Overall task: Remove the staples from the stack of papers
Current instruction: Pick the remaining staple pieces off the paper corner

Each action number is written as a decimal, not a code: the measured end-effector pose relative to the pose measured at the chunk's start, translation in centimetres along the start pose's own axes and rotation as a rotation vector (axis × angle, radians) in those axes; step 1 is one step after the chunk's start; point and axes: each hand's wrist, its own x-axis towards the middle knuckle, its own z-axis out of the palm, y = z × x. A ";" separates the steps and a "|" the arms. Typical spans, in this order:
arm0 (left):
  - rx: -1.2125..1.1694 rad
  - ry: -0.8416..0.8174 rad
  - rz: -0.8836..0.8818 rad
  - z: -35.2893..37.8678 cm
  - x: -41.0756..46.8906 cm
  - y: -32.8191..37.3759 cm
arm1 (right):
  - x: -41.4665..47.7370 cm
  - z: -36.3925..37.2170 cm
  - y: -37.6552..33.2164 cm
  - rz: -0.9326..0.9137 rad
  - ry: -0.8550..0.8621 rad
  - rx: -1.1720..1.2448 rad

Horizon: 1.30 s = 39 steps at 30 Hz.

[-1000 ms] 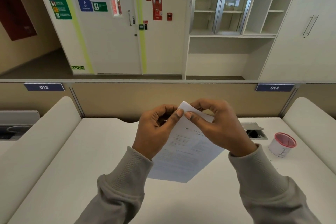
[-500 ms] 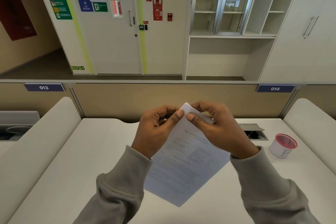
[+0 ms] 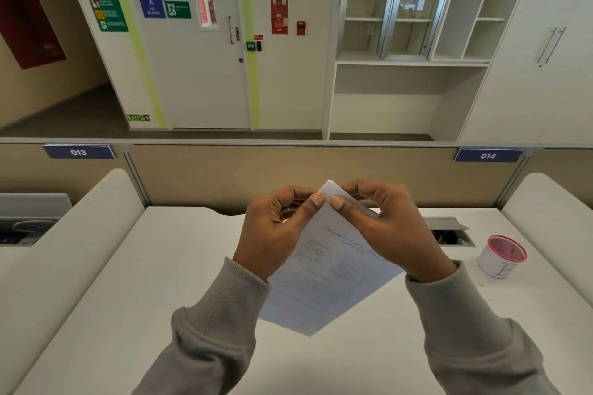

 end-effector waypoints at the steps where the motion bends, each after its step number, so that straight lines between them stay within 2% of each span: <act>1: 0.008 0.005 0.009 0.0 0.0 -0.1 | 0.0 0.1 0.1 0.005 0.016 0.006; 6: 0.027 0.030 0.046 0.1 0.1 -0.2 | 0.0 0.2 -0.1 -0.029 0.042 -0.004; 11: 0.033 -0.015 0.033 -0.1 0.0 -0.4 | -0.2 0.2 -0.1 -0.044 0.043 -0.008; 23: 0.025 -0.015 0.035 0.1 -0.1 -0.4 | -0.3 -0.1 0.0 -0.023 -0.054 -0.018; 33: 0.036 0.037 0.077 0.3 -0.2 -0.4 | -0.6 0.0 0.3 -0.062 0.034 -0.002; 39: 0.029 0.005 0.090 0.2 -0.2 -0.3 | -0.7 0.0 0.3 -0.085 0.063 -0.032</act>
